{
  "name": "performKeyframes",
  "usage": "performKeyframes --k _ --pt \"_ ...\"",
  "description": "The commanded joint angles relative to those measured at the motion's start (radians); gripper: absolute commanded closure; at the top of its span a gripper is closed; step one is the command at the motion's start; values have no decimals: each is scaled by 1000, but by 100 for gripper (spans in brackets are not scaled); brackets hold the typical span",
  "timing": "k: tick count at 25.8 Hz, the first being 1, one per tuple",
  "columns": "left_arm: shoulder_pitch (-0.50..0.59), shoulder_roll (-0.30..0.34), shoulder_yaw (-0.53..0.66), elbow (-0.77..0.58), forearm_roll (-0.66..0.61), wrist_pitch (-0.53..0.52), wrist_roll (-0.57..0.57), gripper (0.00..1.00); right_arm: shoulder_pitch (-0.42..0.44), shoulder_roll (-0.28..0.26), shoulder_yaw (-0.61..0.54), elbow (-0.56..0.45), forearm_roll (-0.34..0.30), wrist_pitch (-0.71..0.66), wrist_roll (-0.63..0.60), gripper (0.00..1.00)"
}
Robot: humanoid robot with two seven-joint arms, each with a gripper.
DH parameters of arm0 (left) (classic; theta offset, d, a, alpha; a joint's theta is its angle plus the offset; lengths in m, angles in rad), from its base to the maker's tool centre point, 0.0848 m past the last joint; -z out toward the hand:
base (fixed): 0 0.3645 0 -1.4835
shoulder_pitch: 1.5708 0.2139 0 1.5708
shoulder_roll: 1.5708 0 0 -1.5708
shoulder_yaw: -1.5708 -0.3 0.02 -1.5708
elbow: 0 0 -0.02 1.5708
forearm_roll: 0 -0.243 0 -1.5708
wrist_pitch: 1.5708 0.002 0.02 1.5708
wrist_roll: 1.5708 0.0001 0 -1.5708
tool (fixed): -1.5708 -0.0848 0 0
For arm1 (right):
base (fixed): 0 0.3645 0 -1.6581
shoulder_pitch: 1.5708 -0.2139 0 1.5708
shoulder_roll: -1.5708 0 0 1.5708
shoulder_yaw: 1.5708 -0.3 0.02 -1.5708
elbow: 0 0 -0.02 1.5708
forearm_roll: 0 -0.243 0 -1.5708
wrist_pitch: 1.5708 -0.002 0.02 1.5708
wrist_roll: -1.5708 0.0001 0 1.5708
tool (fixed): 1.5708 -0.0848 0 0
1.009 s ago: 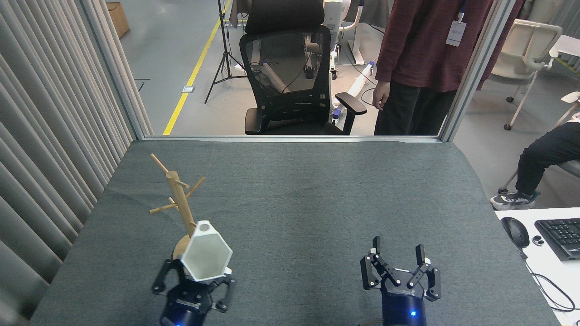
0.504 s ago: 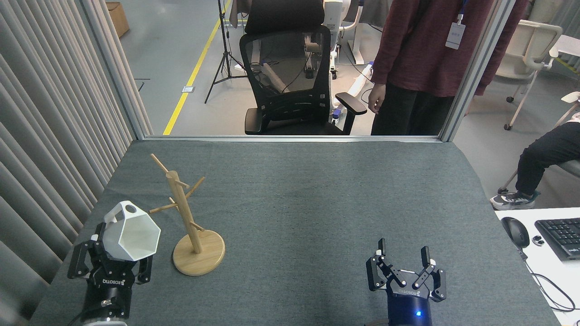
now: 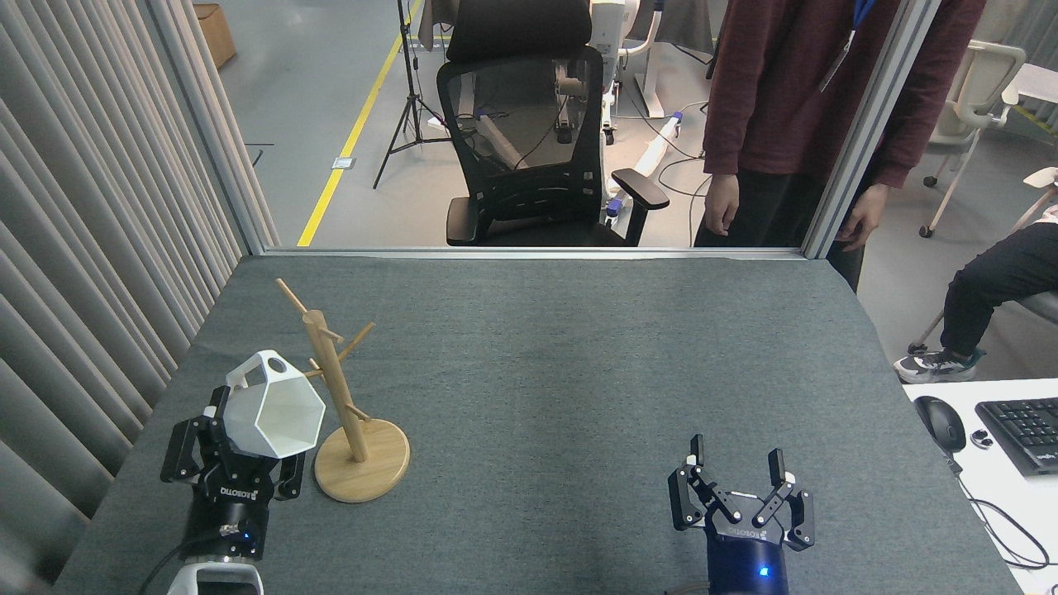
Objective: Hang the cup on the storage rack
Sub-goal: 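Hook the cup onto a peg of the wooden stand with the left gripper, then open the left gripper and withdraw it from the stand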
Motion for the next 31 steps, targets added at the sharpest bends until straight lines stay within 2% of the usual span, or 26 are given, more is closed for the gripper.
performKeyframes --k 1,7,10,11,12,13,20,28,31 --pt "2 1 -9 -2 -3 -1 -1 56 0 1 0 0 -1 0 0 2" --pt "2 -1 -41 3 -5 -2 -1 55 2 3 0 0 -2 1 0 2" --pt "-1 -5 -67 15 -9 -2 -1 51 2 3 -2 0 -4 1 -2 2" --pt "-4 -7 -73 26 -9 -2 -1 42 2 1 -2 0 -4 1 -2 2" --pt "-12 -8 -76 33 -9 -5 -1 18 2 1 -2 0 -5 0 -2 2" --pt "-20 -8 -76 36 -8 -11 1 0 2 1 -2 0 -5 0 -2 2" --pt "-7 -10 -92 39 -6 -47 1 0 2 1 -3 2 -5 0 -5 2" --pt "158 -27 -115 -27 -5 -47 24 0 0 3 -3 0 -5 0 -5 2" --pt "183 -31 -110 -65 32 -76 19 0 0 0 -3 0 -5 -3 -5 2"
